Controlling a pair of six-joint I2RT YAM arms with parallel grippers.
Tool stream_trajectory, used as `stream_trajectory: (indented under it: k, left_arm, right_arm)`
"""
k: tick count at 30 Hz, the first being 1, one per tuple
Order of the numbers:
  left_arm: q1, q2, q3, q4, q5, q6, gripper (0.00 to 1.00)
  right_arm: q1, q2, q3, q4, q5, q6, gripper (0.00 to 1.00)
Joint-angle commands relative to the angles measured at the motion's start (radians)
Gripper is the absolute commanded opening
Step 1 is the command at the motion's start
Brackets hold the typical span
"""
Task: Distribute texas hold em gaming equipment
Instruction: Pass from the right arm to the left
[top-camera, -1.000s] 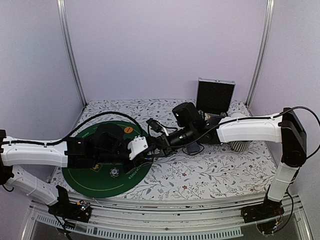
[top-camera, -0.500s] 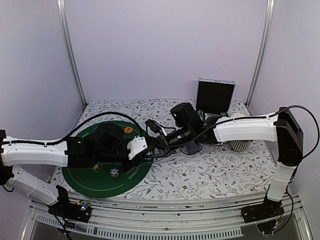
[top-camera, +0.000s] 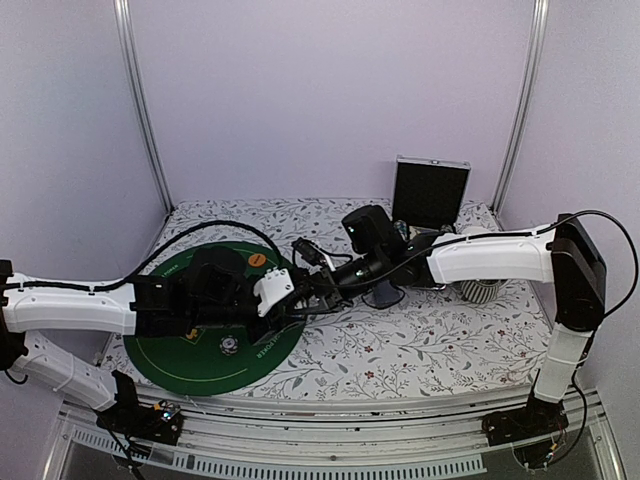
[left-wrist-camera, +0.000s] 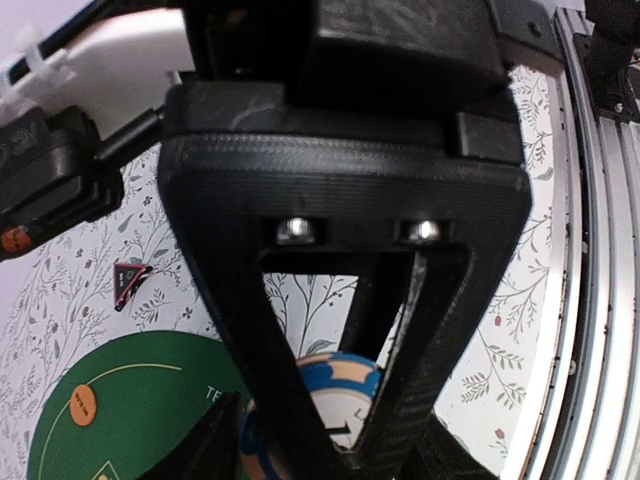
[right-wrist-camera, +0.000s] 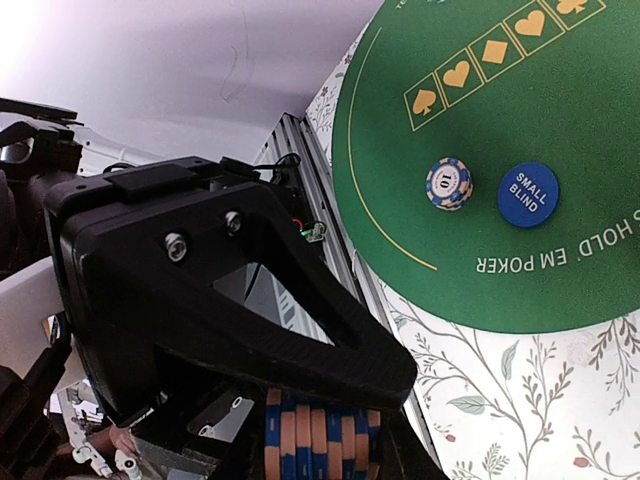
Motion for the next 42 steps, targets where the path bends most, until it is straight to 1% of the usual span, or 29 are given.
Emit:
stream_trajectory:
  k: [1,2,3,4,6,7,9,11,13,14,17,19,23,26,28,30,31,33,35,42]
  left_arm:
    - [0.006,0.018,0.023,0.015,-0.017,-0.002,0.49]
    - [0.006,0.025,0.026,0.012,-0.015,0.0,0.44]
    - [0.007,0.028,0.026,0.012,-0.008,0.001,0.43]
    - [0.007,0.032,0.026,0.011,0.003,0.002,0.46]
    - [0.006,0.044,0.029,0.003,0.018,0.005,0.54]
    - [0.007,0.05,0.031,-0.003,0.018,0.007,0.56]
    - [0.008,0.063,0.037,-0.01,0.008,0.012,0.56]
    - [0.008,0.072,0.042,-0.012,-0.004,0.016,0.52]
    - [0.011,0.081,0.051,-0.015,-0.006,0.018,0.48]
    - [0.013,0.086,0.054,-0.019,-0.006,0.018,0.43]
    - [0.019,0.093,0.061,-0.022,-0.007,0.015,0.27]
    - [0.022,0.089,0.059,-0.013,0.001,0.013,0.2]
    - [0.031,0.073,0.051,0.014,0.029,0.007,0.0]
    - [0.036,0.065,0.048,0.023,0.044,0.004,0.0]
    - [0.041,0.066,0.052,0.017,0.054,0.003,0.0]
    - [0.044,0.072,0.064,-0.004,0.065,0.001,0.0]
    - [0.046,0.075,0.071,-0.018,0.069,0.0,0.0]
    - [0.049,0.086,0.084,-0.038,0.075,-0.003,0.0]
    - [0.051,0.09,0.089,-0.046,0.08,-0.006,0.0]
    - [0.064,0.096,0.093,-0.052,0.125,-0.014,0.0]
  right_arm:
    - [-0.012,-0.017,-0.017,0.008,0.009,-0.005,0.02]
    - [-0.012,-0.016,-0.017,0.012,0.008,-0.002,0.02]
    - [-0.012,-0.016,-0.018,0.015,0.007,-0.001,0.02]
    - [-0.012,-0.018,-0.018,0.02,0.005,0.001,0.02]
    - [-0.012,-0.021,-0.019,0.027,0.004,0.003,0.02]
    - [-0.014,-0.021,-0.017,0.029,0.006,0.004,0.02]
    - [-0.017,-0.016,-0.017,0.03,0.007,0.003,0.02]
    - [-0.021,-0.007,-0.016,0.031,0.004,0.002,0.02]
    - [-0.022,-0.002,-0.017,0.04,-0.001,0.006,0.02]
    - [-0.024,-0.001,-0.016,0.044,-0.004,0.007,0.02]
    - [-0.024,0.002,-0.01,0.044,-0.008,0.005,0.02]
    - [-0.024,0.002,-0.014,0.044,-0.009,0.004,0.02]
    - [-0.025,0.002,-0.02,0.045,-0.008,0.001,0.02]
    - [-0.026,0.002,-0.022,0.044,-0.006,-0.002,0.03]
    - [-0.029,0.002,-0.023,0.044,-0.005,-0.003,0.07]
    - [-0.033,0.003,-0.028,0.045,-0.002,-0.001,0.16]
    - [-0.036,0.003,-0.031,0.045,-0.002,0.0,0.23]
    - [-0.041,0.004,-0.036,0.042,0.002,0.0,0.3]
    - [-0.044,0.006,-0.037,0.043,0.004,-0.001,0.34]
    - [-0.045,0.008,-0.029,0.042,-0.002,-0.003,0.41]
